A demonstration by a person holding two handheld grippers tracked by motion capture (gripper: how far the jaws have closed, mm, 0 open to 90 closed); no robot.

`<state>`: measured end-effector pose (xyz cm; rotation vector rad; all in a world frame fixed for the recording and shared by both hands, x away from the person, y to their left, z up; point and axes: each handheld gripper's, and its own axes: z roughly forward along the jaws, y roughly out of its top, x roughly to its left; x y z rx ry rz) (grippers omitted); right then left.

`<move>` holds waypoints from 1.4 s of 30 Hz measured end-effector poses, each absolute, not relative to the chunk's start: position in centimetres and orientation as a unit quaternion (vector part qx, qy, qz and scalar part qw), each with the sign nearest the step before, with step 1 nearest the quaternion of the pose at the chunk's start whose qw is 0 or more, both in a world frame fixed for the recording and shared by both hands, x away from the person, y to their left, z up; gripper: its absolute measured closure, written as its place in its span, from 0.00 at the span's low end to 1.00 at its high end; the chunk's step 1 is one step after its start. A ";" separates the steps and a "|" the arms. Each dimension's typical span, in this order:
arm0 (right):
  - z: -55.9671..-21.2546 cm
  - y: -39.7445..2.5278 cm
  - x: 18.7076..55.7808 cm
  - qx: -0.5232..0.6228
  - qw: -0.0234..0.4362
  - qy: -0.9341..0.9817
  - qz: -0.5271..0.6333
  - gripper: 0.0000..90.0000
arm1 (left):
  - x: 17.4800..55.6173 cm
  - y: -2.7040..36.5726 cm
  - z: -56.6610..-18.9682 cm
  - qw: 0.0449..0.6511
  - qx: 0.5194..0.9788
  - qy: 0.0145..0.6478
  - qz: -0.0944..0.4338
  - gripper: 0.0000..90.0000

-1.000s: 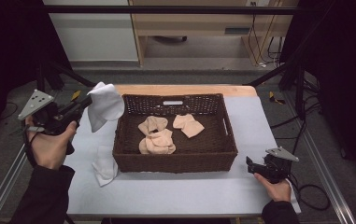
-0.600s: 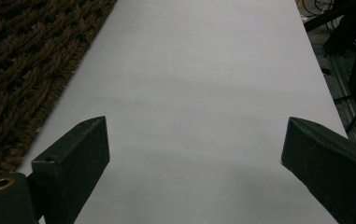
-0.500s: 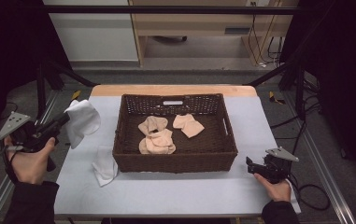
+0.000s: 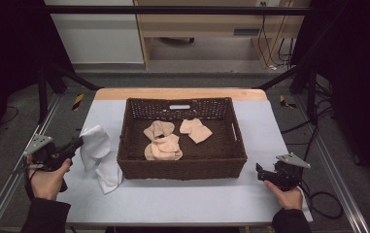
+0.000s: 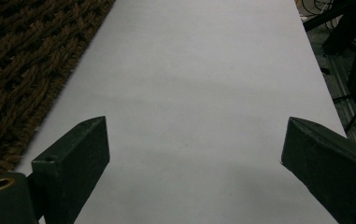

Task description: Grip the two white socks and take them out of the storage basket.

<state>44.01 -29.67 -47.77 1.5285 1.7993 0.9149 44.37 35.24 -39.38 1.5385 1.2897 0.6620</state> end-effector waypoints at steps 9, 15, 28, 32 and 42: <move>-47.9 -29.7 44.0 0.575 0.299 0.680 0.344 0.09 | 44.9 33.9 -41.8 0.454 0.669 0.535 0.246 0.96; -47.9 -29.6 44.1 0.575 0.297 0.681 0.342 0.09 | 45.3 33.3 -43.2 0.429 0.690 0.532 0.238 0.93; -47.9 -29.7 44.0 0.574 0.300 0.681 0.343 0.09 | 45.6 32.7 -44.8 0.397 0.713 0.521 0.253 0.60; -47.9 -29.7 44.0 0.574 0.300 0.681 0.343 0.09 | 45.4 32.9 -44.5 0.407 0.701 0.526 0.258 0.44; -47.8 -29.7 43.9 0.574 0.301 0.679 0.344 0.09 | 43.2 34.5 -43.5 0.430 0.684 0.525 0.266 0.26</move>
